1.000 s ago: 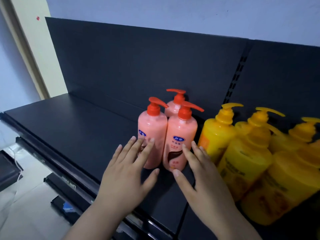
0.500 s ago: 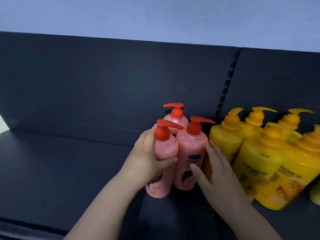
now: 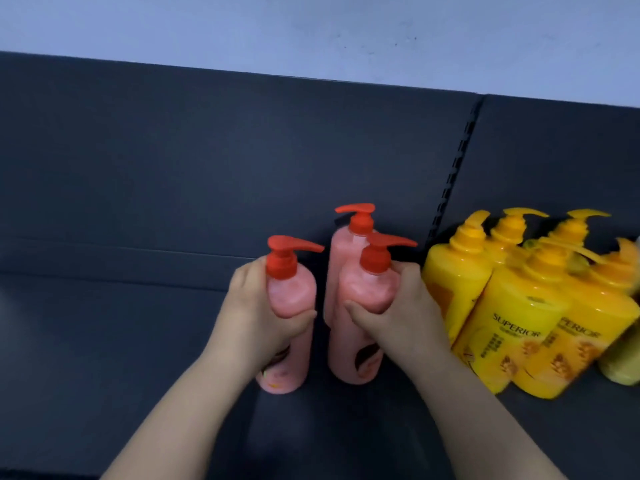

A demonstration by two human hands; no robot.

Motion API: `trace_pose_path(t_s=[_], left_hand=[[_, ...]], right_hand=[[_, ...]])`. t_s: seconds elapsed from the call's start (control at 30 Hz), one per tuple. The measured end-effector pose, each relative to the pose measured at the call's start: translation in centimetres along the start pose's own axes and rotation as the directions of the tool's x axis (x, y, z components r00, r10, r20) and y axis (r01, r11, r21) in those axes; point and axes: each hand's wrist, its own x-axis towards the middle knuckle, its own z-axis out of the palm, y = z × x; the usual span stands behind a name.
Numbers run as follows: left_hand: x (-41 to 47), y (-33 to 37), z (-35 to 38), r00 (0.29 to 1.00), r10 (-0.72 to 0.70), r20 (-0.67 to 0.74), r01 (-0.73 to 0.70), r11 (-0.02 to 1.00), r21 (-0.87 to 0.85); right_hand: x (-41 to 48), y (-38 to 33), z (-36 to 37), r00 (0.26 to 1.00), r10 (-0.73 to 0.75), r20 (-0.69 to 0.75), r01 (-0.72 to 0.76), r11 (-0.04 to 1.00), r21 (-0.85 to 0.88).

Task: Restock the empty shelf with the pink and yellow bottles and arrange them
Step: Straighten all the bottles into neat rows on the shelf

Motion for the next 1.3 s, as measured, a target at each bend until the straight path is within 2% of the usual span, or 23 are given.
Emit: trace_pose_path(t_s=[0.23, 0.37, 0.57, 0.6, 0.63, 0.7, 0.73, 0.77, 0.8, 0.87, 0.93, 1.03, 1.13, 1.2, 1.3], left_hand=[[0.6, -4.1, -4.8, 0.991, -0.129, -0.033, 0.13, 0.991, 0.044], [0.2, -5.1, -7.3, 0.982, -0.144, -0.125, 0.157, 0.983, 0.098], [0.7, -5.7, -7.7, 0.984, -0.118, -0.133, 0.123, 0.992, 0.032], [0.8, -5.9, -7.6, 0.985, -0.114, -0.128, 0.118, 0.993, 0.026], [0.9, -6.1, -7.6, 0.987, -0.112, -0.118, 0.116, 0.993, 0.021], [1.0, -6.4, -7.6, 0.988, -0.117, -0.096, 0.119, 0.993, 0.015], [1.1, -6.6, -7.6, 0.989, -0.116, -0.086, 0.118, 0.993, 0.017], [1.1, -6.6, -7.6, 0.99, -0.114, -0.079, 0.116, 0.993, 0.021], [1.1, -6.6, -7.5, 0.99, -0.115, -0.078, 0.117, 0.993, 0.023], [1.0, -6.6, -7.5, 0.989, -0.121, -0.08, 0.122, 0.992, 0.012], [1.0, -6.6, -7.5, 0.99, -0.121, -0.07, 0.122, 0.992, 0.011], [1.0, -6.8, -7.4, 0.991, -0.116, -0.064, 0.117, 0.993, 0.013], [1.1, -6.6, -7.4, 0.992, -0.111, -0.063, 0.112, 0.994, 0.014], [1.1, -6.4, -7.2, 0.993, -0.095, -0.065, 0.097, 0.995, 0.016], [1.2, -5.8, -6.6, 0.995, -0.079, -0.067, 0.081, 0.997, 0.018]], right_hand=[[-1.0, -5.3, 4.4, 0.967, -0.167, 0.194, 0.144, 0.981, 0.126], [0.1, -7.1, 6.5, 0.938, -0.21, 0.275, 0.175, 0.974, 0.147], [1.8, -7.6, 7.5, 0.848, -0.32, 0.422, 0.226, 0.939, 0.258], [2.0, -7.1, 6.8, 0.839, -0.359, 0.409, 0.283, 0.93, 0.235], [2.2, -6.4, 6.1, 0.855, -0.405, 0.324, 0.366, 0.914, 0.177], [2.8, -4.3, 4.8, 0.884, -0.466, -0.019, 0.466, 0.885, 0.004], [3.2, -3.4, 4.2, 0.885, -0.429, -0.181, 0.424, 0.903, -0.064], [3.7, -2.7, 3.8, 0.897, -0.339, -0.282, 0.325, 0.941, -0.097], [4.4, -2.2, 3.6, 0.929, -0.205, -0.308, 0.186, 0.978, -0.09], [5.8, -1.9, 3.6, 0.978, 0.068, -0.199, -0.081, 0.995, -0.055], [6.8, -2.0, 4.0, 0.98, 0.184, -0.077, -0.189, 0.98, -0.062], [7.3, -2.2, 4.9, 0.975, 0.201, -0.093, -0.211, 0.971, -0.113], [7.8, -2.2, 5.1, 0.98, 0.143, -0.139, -0.168, 0.967, -0.189], [8.0, -2.0, 4.8, 0.991, 0.105, -0.083, -0.119, 0.972, -0.201], [7.9, -1.7, 4.0, 0.997, 0.04, 0.063, -0.033, 0.993, -0.113]])
